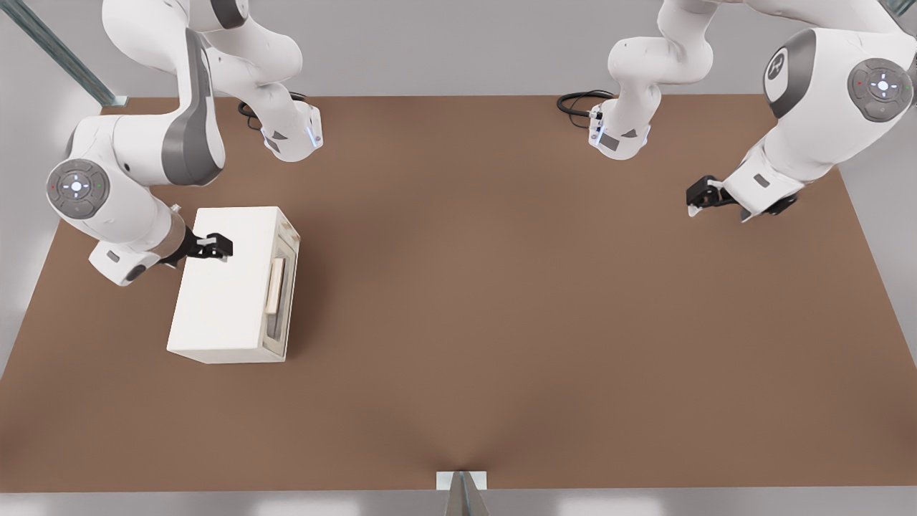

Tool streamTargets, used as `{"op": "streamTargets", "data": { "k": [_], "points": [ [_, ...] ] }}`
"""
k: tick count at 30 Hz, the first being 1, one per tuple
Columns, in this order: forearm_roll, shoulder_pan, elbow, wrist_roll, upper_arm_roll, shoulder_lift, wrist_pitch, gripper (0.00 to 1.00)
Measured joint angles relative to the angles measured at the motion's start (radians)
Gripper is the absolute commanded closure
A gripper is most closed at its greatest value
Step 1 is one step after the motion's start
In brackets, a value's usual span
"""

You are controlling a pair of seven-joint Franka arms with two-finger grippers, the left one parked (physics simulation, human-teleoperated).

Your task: Keep left arm still and open the oven door with right arm

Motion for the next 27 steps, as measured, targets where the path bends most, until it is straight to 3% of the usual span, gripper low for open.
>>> {"op": "streamTargets", "data": {
  "k": [2,3,4,5,7,9,14,27],
  "points": [
    [-0.004,0.0,0.014,-0.005,0.002,0.026,-0.008,0.0],
    [-0.005,0.023,0.032,-0.006,0.002,0.081,-0.012,0.13],
    [-0.006,0.076,0.092,0.007,0.001,0.172,-0.023,0.61],
    [-0.011,0.162,0.164,0.028,-0.012,0.27,-0.044,0.79],
    [-0.073,0.334,0.269,0.063,-0.06,0.4,-0.099,0.79],
    [-0.184,0.433,0.289,0.093,-0.068,0.436,-0.145,0.79],
    [-0.434,0.475,0.25,0.186,-0.068,0.478,-0.222,0.79],
    [-0.452,0.44,0.123,0.409,-0.096,0.503,-0.191,0.79]
  ]
}}
